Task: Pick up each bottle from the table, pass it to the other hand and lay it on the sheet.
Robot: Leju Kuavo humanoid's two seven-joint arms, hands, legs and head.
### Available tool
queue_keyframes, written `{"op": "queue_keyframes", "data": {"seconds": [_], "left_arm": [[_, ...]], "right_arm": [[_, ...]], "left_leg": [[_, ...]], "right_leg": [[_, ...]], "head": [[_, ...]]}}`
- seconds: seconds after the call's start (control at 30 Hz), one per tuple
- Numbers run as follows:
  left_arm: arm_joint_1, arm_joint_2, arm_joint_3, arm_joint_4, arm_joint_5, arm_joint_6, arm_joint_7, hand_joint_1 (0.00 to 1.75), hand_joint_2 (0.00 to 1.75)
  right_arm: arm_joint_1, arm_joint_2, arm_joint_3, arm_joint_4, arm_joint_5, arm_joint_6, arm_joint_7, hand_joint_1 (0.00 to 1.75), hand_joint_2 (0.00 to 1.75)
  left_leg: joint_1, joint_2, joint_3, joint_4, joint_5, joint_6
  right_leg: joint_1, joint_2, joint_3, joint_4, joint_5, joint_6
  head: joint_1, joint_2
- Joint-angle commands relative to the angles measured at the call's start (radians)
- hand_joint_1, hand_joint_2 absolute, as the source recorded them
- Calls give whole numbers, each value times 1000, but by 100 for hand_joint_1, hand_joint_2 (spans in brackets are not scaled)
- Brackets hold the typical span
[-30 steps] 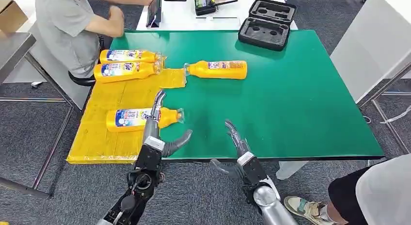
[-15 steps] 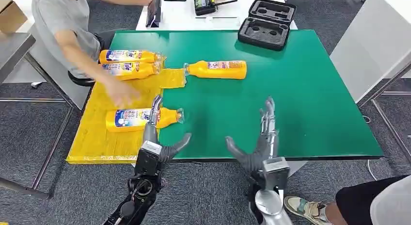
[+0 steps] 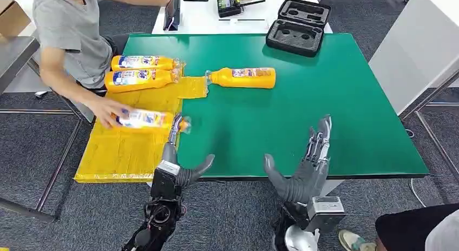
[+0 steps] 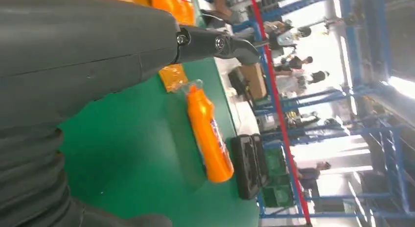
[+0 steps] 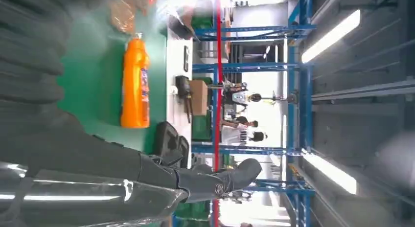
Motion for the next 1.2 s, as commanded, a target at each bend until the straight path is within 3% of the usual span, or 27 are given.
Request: {"op": "queue_keyframes", "data": {"seconds": [0.03, 0.5, 0.53, 0.9, 0.97, 1.2], "left_arm": [[-2, 11, -14, 12, 6, -10, 5, 0, 175], [-15, 6, -19, 23, 16, -1, 5, 0, 175], [-16, -12, 45, 23, -27, -50, 5, 0, 175], [-38, -20, 8, 100, -32, -21, 5, 0, 175], [-39, -17, 9, 106, -46, -14, 5, 0, 175], [-30, 2, 18, 80, -36, -10, 5, 0, 175]], "right_arm": [[-10, -16, -25, 43, -18, 23, 3, 0, 175], [-53, -13, -48, 54, -20, 94, 3, 0, 175], [-35, 1, -70, 59, -2, 105, 3, 0, 175], [-32, -13, -79, 48, 6, -4, 3, 0, 175], [-27, 18, -128, 47, -30, 36, 3, 0, 175], [-30, 2, -132, 60, 6, 15, 3, 0, 175]], "left_leg": [[1, 1, 1, 0, 0, -1], [1, 1, 1, 0, 0, -1], [2, 1, 3, 0, -1, -2], [1, 0, 2, 0, 0, -1], [2, 0, 2, 0, 0, -2], [1, 1, 2, -1, 0, -1]], "right_leg": [[1, 0, 1, -1, 0, -1], [1, 0, 2, -1, 0, -1], [2, 0, 4, -2, 0, -2], [1, 0, 2, -1, 0, -1], [2, 0, 3, -2, 0, -2], [1, 0, 2, -1, 0, -1]], "head": [[0, 0], [0, 0], [0, 0], [0, 0], [0, 0], [0, 0]]}}
